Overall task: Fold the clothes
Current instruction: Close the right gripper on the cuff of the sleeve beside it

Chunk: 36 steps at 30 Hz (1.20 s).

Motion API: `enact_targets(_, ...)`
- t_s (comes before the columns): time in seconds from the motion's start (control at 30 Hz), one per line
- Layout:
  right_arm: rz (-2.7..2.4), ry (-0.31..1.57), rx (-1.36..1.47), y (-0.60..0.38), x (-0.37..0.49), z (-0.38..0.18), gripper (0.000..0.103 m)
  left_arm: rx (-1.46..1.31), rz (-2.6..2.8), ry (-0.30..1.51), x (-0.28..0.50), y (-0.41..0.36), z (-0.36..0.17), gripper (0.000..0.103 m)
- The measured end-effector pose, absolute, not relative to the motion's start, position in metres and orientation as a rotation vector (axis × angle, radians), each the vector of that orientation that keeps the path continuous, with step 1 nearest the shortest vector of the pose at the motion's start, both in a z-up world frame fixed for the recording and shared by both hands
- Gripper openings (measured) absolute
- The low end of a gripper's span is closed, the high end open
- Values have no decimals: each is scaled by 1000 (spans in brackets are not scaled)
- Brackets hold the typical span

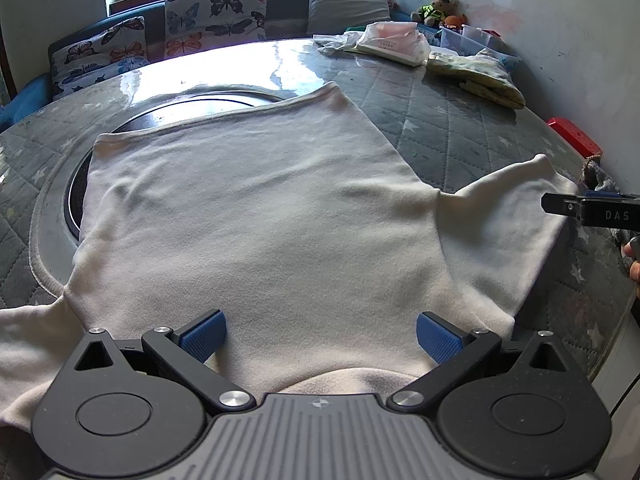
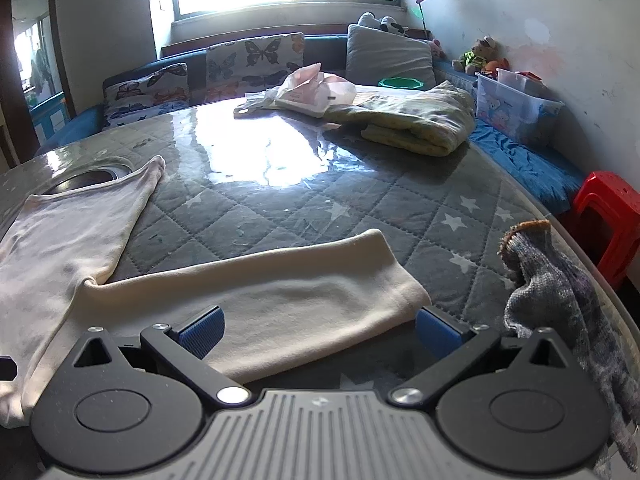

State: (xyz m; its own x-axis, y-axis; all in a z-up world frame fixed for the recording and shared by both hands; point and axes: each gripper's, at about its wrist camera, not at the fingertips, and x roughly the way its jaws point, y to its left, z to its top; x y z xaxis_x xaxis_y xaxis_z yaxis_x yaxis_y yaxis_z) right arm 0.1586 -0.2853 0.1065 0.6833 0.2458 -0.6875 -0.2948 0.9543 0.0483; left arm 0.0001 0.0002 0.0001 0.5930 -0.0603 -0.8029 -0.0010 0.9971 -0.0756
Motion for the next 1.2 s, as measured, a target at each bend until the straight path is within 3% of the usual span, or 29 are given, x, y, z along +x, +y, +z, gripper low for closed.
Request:
enact_targets(0.4,302,774,-40,-294,163,108,91,-89,-46,943,1,3,2,103)
enact_targets(0.67,261,798,4,-300,167,105,68,-97,-49,940,-1,3,7,103)
enact_targets(0.97,162,796,104,-314,173,105,59,-81,-67,922,-6,-2,12,103)
enact_targets(1.2,107,778,131,-314,174,103,39,-66,-79,928,-7,-8,11,103)
